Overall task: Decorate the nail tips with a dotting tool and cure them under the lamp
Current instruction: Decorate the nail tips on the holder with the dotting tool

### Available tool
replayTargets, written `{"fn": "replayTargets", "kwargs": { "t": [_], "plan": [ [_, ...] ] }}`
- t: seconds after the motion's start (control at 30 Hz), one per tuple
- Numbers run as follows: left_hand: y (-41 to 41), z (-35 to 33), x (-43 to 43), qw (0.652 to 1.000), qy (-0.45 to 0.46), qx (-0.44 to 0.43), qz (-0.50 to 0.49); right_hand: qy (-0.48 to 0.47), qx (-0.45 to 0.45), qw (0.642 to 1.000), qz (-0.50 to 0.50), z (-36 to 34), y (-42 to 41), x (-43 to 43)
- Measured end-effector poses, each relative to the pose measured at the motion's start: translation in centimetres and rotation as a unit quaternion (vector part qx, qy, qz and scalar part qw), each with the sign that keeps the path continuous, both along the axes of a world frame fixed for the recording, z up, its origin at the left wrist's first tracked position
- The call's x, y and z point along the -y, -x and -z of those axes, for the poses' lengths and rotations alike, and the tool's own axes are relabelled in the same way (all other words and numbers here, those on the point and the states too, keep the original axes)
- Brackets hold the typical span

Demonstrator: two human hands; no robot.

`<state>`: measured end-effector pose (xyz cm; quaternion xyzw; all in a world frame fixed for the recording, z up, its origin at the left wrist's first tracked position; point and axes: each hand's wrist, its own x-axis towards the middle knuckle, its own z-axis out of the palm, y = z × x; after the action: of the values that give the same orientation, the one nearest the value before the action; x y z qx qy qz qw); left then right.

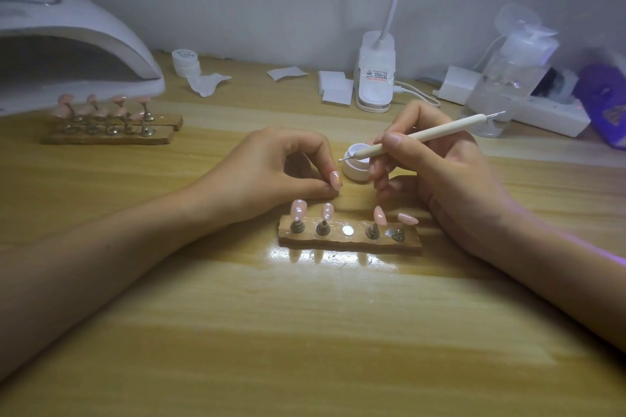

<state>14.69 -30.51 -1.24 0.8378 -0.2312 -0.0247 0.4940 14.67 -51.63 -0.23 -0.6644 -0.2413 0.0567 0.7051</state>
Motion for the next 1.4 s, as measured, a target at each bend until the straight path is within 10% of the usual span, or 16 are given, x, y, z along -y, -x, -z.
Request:
{"fn": "replayTargets", "kwargs": {
  "t": [1.4],
  "plan": [
    [0.03, -0.05, -0.02, 1.0, -0.008, 0.002, -0.004, 0.045, -0.025, 0.999, -0.007, 0.1, -0.04, -0.1]
  ]
}}
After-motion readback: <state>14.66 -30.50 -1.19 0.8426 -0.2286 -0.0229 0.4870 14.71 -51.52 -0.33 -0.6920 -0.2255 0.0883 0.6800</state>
